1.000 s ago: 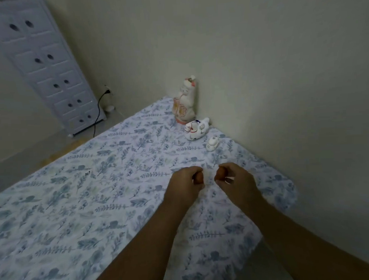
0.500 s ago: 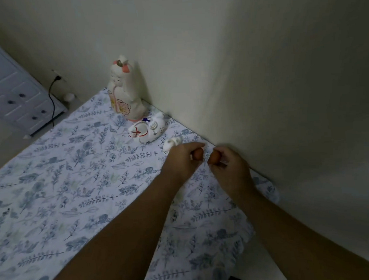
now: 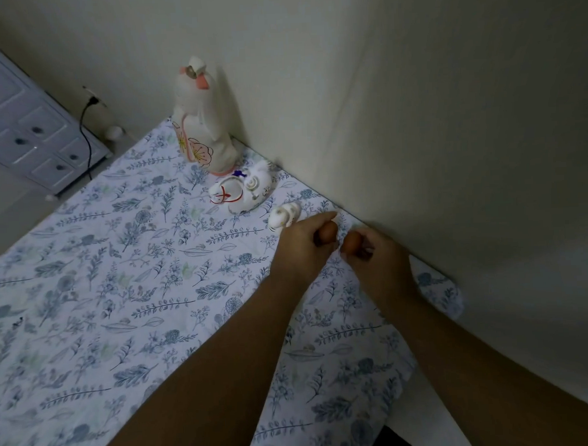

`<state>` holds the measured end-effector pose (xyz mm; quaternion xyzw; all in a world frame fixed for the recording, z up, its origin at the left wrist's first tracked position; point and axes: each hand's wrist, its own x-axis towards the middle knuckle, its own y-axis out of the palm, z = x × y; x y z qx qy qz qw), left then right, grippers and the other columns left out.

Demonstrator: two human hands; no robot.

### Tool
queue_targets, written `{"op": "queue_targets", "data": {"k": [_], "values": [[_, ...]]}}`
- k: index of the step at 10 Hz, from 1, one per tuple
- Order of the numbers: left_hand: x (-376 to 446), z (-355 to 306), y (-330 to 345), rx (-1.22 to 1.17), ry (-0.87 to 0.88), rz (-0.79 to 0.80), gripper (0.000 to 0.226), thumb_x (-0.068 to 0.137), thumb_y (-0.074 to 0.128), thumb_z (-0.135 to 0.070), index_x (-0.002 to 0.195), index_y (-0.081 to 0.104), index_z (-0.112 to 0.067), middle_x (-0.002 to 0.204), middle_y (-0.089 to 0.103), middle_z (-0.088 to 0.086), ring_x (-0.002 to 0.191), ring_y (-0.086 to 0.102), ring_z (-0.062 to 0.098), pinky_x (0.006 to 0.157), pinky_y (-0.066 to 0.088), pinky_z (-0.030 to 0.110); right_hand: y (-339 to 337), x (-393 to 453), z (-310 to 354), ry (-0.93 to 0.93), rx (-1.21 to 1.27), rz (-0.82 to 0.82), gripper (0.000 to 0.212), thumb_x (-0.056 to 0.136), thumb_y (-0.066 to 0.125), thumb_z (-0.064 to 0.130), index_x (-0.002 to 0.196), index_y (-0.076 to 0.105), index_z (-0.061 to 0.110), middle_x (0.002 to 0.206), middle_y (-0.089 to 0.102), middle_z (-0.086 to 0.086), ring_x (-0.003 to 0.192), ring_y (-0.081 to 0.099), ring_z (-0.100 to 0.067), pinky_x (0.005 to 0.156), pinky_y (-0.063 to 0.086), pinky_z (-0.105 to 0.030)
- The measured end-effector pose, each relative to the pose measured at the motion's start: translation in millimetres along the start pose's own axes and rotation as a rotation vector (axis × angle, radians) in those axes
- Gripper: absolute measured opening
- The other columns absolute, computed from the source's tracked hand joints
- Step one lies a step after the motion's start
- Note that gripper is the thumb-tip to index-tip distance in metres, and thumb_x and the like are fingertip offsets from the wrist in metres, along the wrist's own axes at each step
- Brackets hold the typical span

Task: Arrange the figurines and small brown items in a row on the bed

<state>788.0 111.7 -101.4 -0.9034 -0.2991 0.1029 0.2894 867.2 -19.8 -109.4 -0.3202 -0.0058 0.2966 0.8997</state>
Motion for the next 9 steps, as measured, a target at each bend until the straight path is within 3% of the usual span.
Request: {"op": "queue_targets", "data": {"k": [2,4,5,6,7,8,9], "values": [[-3,4,-5,0.063,0.002,0.042,0.03,0.074,0.081,-0.009,0.103,0.075,-0.011,0.091,0.076,0.006,0.082,0.07,0.02,0.077,0.06,0.036,-5,-7,-2,-0.027,-0.015,-0.013,0.013,0.081,0.075,0.018,0.074,0.065,0.017,0.074,0.069,0.001,0.074,0.066,-0.019,0.066,0.056,-0.038],[-9,4,-6,0.053,0.016,0.031,0.032,0.073,0.08,-0.005,0.105,0.075,-0.01,0.095,0.076,0.007,0.086,0.07,0.021,0.079,0.058,0.034,-3,-15,1,-0.033,-0.075,-0.029,0.009,0.085,0.072,0.019,0.08,0.067,0.014,0.078,0.07,-0.001,0.077,0.066,-0.018,0.066,0.055,-0.034],[-10,4,-6,0.044,0.021,0.017,0.032,0.073,0.079,-0.004,0.104,0.075,-0.01,0.095,0.076,0.008,0.085,0.07,0.022,0.079,0.059,0.035,-4,-17,2,-0.027,-0.049,-0.016,0.005,0.085,0.074,0.017,0.085,0.069,0.015,0.083,0.071,0.002,0.079,0.065,-0.013,0.066,0.053,-0.022],[-11,2,-4,0.039,0.008,0.003,0.031,0.073,0.079,-0.005,0.103,0.074,-0.011,0.095,0.076,0.006,0.085,0.07,0.022,0.078,0.059,0.035,-6,-21,1,-0.024,-0.03,-0.004,0.01,0.083,0.076,0.015,0.088,0.068,0.018,0.082,0.067,0.008,0.075,0.059,0.002,0.061,0.04,-0.003],[-13,0,-5,0.052,-0.001,0.014,0.033,0.074,0.077,-0.006,0.107,0.073,-0.011,0.097,0.076,0.006,0.088,0.07,0.021,0.08,0.058,0.033,-6,-23,1,-0.023,-0.004,0.028,0.016,0.081,0.078,0.013,0.092,0.068,0.018,0.087,0.068,0.007,0.08,0.061,0.002,0.067,0.042,-0.008],[-19,-8,-15,0.044,-0.028,0.018,0.037,0.077,0.075,-0.007,0.114,0.07,-0.011,0.103,0.075,0.009,0.094,0.07,0.023,0.083,0.055,0.03,-10,-24,7,-0.004,0.007,0.062,0.039,0.076,0.083,0.02,0.11,0.065,0.02,0.113,0.069,0.0,0.107,0.065,-0.016,0.086,0.051,-0.023],[-28,-10,-26,0.032,-0.1,0.028,0.048,0.08,0.077,-0.015,0.127,0.065,-0.013,0.119,0.072,0.007,0.108,0.067,0.021,0.09,0.048,0.02,-16,-29,13,0.003,-0.067,0.08,0.065,0.076,0.083,0.03,0.134,0.056,0.02,0.134,0.06,-0.002,0.123,0.056,-0.02,0.099,0.049,-0.034]]}}
